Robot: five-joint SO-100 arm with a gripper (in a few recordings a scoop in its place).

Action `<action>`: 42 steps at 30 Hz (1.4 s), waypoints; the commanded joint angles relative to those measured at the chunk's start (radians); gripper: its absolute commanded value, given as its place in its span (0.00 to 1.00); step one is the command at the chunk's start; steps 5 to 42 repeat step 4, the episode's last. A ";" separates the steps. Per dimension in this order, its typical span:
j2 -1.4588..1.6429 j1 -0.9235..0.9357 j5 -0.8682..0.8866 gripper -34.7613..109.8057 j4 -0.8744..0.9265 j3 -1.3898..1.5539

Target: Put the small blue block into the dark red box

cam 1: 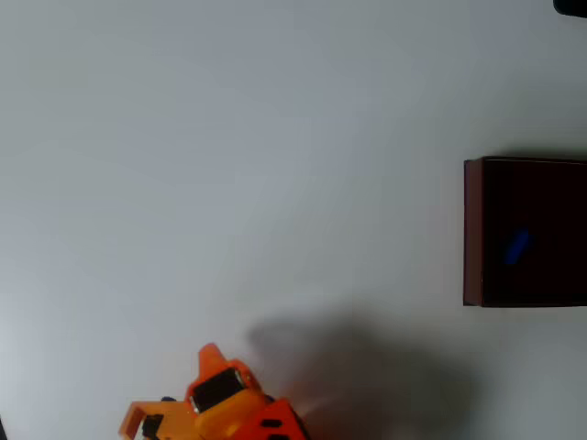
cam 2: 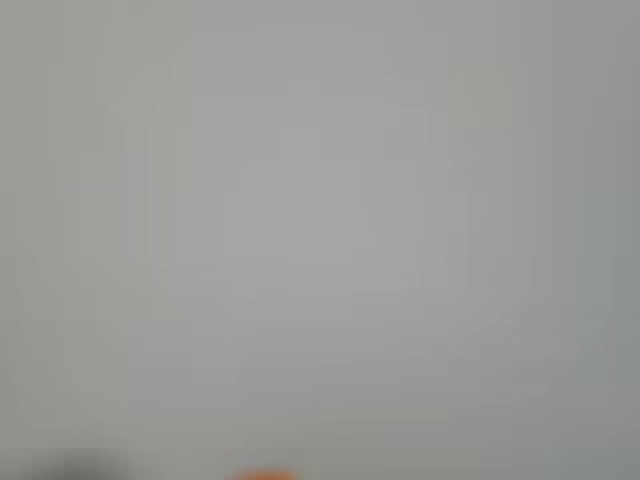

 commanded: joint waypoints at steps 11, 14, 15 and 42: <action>0.014 -0.031 0.020 0.24 0.009 0.005; 0.014 -0.031 0.020 0.24 0.009 0.005; 0.014 -0.031 0.020 0.24 0.009 0.005; 0.014 -0.031 0.020 0.24 0.009 0.005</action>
